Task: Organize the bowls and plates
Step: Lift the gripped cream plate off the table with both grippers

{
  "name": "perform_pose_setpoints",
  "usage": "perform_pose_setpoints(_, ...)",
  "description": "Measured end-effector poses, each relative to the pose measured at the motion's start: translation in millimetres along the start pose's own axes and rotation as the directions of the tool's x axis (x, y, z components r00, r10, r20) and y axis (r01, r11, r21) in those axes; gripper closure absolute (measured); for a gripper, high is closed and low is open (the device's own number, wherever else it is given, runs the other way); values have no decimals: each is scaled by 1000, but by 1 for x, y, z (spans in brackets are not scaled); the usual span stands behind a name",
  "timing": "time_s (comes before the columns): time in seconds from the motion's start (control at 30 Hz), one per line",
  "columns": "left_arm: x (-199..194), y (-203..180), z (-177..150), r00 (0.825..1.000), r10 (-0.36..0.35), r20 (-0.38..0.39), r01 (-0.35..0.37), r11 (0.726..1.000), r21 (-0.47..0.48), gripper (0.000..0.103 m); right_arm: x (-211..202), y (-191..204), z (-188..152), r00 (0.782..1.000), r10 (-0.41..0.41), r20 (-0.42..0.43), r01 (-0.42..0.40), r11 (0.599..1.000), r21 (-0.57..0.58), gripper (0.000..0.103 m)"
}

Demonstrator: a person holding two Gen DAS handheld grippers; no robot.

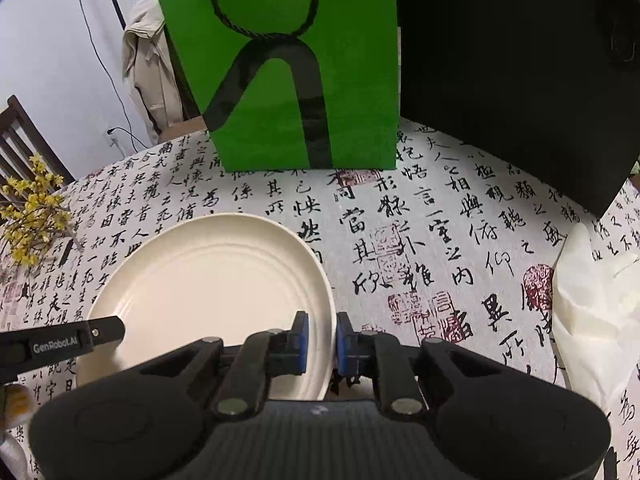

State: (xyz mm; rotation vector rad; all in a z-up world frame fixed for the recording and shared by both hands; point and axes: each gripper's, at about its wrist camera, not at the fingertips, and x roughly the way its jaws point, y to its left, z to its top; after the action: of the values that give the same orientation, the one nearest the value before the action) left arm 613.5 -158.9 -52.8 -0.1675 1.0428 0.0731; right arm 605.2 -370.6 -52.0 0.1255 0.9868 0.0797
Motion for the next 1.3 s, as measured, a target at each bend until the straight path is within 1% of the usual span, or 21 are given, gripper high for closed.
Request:
perform_pose_setpoints(0.2,-9,3,3,1000,-14,22,14,1000,-12,83,-6,0,1,1000,7,23,-7,1000,4,90)
perform_pose_setpoints(0.33,-21,2,3,998,-15,64,16,1000,-18,83,-14,-1,1,999,20,50,-21,1000,9,90)
perform_pose_setpoints(0.47,-32,1,4,996,-22,84,24,999,-24,83,-20,-3,1,998,32,62,-33,999,21,90)
perform_pose_setpoints(0.8,-51,0,2,993,-22,114,23,1000,-14,83,-34,-4,-2,995,46,87,-49,998,32,90)
perform_pose_setpoints(1.3,-90,1,-4,986,-33,162,36,999,-15,84,-71,0,-9,989,58,137,-64,997,41,90)
